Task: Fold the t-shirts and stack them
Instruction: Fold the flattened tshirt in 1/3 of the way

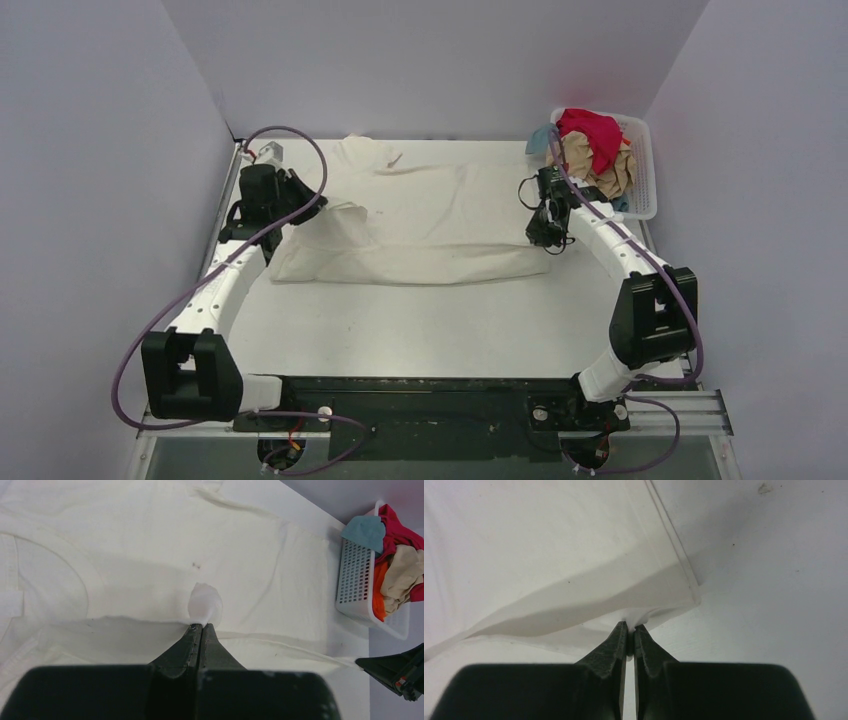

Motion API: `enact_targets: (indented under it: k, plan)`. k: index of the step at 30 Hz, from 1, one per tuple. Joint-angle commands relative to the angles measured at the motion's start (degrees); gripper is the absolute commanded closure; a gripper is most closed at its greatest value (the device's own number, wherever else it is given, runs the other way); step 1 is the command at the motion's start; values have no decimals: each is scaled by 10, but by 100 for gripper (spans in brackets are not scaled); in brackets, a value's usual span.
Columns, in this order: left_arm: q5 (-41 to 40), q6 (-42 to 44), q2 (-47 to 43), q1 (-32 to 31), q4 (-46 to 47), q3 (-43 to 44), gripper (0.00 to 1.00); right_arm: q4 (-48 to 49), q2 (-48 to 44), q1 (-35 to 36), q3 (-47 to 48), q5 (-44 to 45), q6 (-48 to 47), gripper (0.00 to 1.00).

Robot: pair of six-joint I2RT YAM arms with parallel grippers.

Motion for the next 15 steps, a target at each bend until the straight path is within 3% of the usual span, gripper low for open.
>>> enact_targets:
  k: [1,12,15]
  plan:
    - [25,65,35,12,58,59,100,-12,2,-10,22,6,-8,100]
    - [9,99,155,19,38,136,100,23,39,-20,40,7,-2,100]
    - [-22,99,223,22,21,176,94,28,63,-21,58,29,1,93]
